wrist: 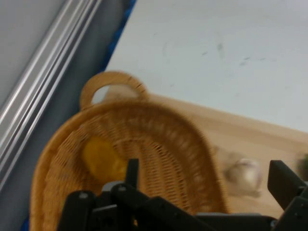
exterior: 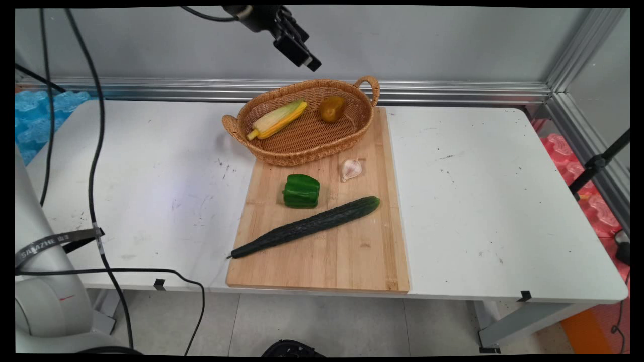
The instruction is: Pick up the cucumber from the vegetable basket
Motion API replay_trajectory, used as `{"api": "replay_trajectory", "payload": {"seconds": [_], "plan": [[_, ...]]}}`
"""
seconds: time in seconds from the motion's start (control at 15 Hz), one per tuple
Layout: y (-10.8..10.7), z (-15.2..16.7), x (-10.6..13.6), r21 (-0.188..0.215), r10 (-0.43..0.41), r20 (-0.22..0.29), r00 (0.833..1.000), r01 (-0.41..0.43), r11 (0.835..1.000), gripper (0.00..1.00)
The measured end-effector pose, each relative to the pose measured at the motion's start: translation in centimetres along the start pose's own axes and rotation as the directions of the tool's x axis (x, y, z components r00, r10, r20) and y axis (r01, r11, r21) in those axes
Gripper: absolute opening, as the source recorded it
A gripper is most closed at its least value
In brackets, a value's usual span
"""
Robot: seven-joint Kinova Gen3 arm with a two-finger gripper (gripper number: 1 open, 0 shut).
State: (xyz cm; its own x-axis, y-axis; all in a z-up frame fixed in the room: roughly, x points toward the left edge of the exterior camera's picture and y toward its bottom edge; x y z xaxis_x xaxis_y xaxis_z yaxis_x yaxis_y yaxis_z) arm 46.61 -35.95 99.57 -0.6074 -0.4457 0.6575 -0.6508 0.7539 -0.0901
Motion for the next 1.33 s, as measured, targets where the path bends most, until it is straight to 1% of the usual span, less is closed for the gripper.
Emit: {"api": "replay_trajectory", "payload": {"seconds": [0.33,0.6,0.67,0.8,1.07,1.33], "plan": [[-0.9,3.4,-0.6,0.071,-0.080,0.050,0.996,0.077,0.995,1.00],[-1.6,7.0,-1.1,0.136,-0.183,0.081,0.980,0.171,0.976,1.00],[-1.7,7.6,-1.2,0.145,-0.198,0.084,0.977,0.184,0.972,1.00],[-2.0,9.4,-1.5,0.172,-0.246,0.091,0.965,0.228,0.958,1.00],[-2.2,12.5,-1.9,0.198,-0.314,0.098,0.944,0.291,0.936,1.00],[-2.5,15.2,-2.2,0.216,-0.361,0.102,0.927,0.334,0.918,1.00]]}}
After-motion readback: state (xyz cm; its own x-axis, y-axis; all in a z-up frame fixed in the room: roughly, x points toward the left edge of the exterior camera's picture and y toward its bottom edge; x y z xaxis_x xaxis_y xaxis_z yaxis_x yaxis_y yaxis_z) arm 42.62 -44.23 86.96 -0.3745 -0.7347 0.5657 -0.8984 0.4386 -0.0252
